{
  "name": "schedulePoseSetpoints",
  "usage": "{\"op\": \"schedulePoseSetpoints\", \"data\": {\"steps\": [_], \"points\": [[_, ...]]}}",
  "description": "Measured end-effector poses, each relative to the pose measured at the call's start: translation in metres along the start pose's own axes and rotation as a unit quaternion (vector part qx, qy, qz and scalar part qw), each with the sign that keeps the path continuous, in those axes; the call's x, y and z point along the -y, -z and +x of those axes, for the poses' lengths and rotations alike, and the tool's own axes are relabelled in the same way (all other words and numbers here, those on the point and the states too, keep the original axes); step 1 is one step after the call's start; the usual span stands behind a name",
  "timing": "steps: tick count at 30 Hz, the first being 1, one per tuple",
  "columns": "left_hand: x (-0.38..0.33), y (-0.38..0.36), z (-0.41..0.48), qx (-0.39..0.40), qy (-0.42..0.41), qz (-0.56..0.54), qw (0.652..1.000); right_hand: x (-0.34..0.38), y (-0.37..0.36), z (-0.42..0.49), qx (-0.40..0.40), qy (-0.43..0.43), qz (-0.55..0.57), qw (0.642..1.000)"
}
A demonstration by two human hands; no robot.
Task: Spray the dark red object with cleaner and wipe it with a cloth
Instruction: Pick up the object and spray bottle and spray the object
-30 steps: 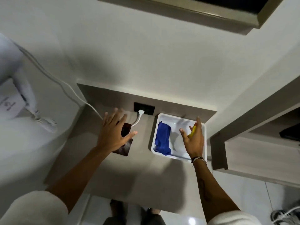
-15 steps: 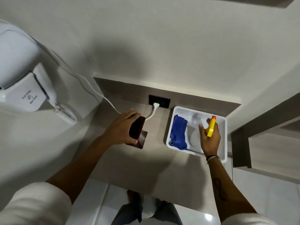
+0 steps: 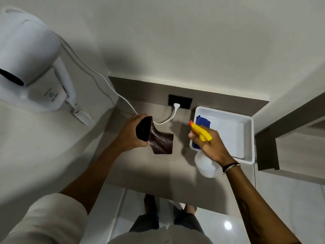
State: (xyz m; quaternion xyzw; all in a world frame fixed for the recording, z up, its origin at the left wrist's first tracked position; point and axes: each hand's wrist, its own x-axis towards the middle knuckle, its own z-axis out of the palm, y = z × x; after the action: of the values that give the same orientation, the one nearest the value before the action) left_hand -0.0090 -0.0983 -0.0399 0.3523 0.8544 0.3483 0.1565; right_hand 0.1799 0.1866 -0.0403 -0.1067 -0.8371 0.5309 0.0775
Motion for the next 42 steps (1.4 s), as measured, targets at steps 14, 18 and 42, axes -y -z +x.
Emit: {"op": "schedulePoseSetpoints", "data": {"steps": [14, 18, 42], "points": [[0.015, 0.011, -0.011, 0.002, 0.012, -0.030, 0.999, 0.040, -0.050, 0.014, 0.149, -0.056, 0.048, 0.986], [0.019, 0.013, -0.012, 0.011, 0.013, -0.029, 0.999, 0.034, -0.043, 0.012, 0.161, -0.068, -0.060, 0.983], [0.028, 0.006, -0.019, 0.021, 0.307, -0.268, 0.913, 0.032, -0.045, 0.006, 0.194, -0.071, -0.123, 0.971]]}}
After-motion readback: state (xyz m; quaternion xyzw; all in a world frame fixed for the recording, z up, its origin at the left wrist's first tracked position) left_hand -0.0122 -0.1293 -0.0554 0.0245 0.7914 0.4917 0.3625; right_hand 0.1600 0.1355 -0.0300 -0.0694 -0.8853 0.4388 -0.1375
